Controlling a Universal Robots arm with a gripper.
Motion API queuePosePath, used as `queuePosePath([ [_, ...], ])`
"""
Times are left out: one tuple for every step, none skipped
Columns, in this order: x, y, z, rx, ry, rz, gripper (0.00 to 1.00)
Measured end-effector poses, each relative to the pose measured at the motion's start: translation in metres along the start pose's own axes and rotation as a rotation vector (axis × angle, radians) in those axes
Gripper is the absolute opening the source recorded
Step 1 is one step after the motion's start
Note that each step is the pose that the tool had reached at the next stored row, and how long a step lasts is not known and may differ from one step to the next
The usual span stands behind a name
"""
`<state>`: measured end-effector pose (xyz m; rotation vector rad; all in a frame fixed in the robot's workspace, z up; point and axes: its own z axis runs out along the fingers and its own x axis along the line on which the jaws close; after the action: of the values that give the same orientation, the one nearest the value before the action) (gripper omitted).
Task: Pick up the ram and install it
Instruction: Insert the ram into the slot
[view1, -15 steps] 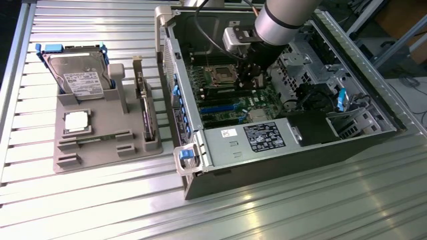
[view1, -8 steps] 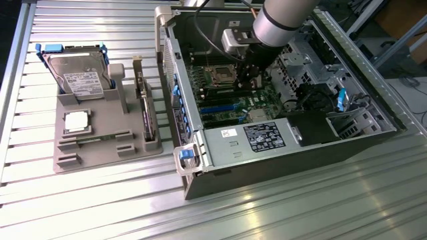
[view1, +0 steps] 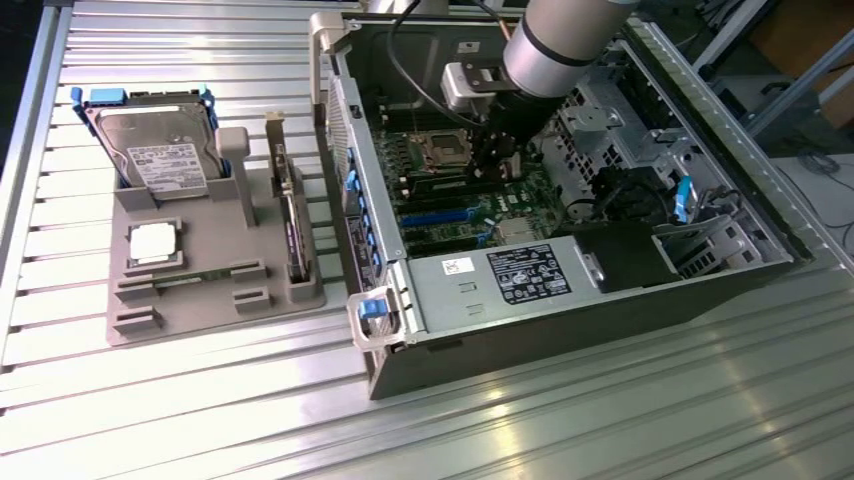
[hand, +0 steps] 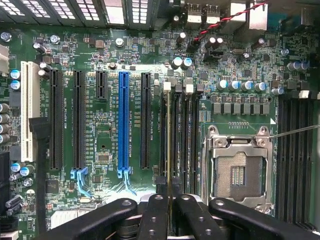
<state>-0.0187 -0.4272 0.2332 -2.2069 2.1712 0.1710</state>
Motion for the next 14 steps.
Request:
queuePosePath([
  [-0.0002,0.0019,0.0000,-0.0001,0.0002,0.000,0.12],
  [-0.0004,0.0032,0.0001,-0.0001,0.0002,0.000,0.12],
  [-0.0009,0.0045,0.0002,0.0000,0.0002,0.000,0.12],
  [-0.0011,0.0045,0.0003,-0.0002,0.0002,0.000,0.12],
  [-0.0011,0.0046,0.0003,-0.0001,0.0002,0.000,0.12],
  [-0.0011,0.0045,0.0003,-0.0002,0.0002,0.000,0.12],
  [-0.0011,0.0005,0.0001,-0.0002,0.0000,0.000,0.12],
  [-0.0011,-0.0008,0.0001,-0.0001,0.0001,0.000,0.12],
  [-0.0009,-0.0008,-0.0001,-0.0002,0.0003,-0.001,0.12],
  [-0.0001,-0.0008,-0.0001,-0.0005,0.0004,-0.004,0.12],
  [0.0007,-0.0008,-0.0002,-0.0010,0.0005,-0.008,0.12],
  [0.0007,-0.0008,-0.0002,-0.0011,0.0006,-0.008,0.12],
  [0.0007,-0.0008,-0.0002,-0.0010,0.0005,-0.009,0.12],
  [0.0007,0.0002,-0.0001,-0.0010,0.0006,-0.008,0.12],
])
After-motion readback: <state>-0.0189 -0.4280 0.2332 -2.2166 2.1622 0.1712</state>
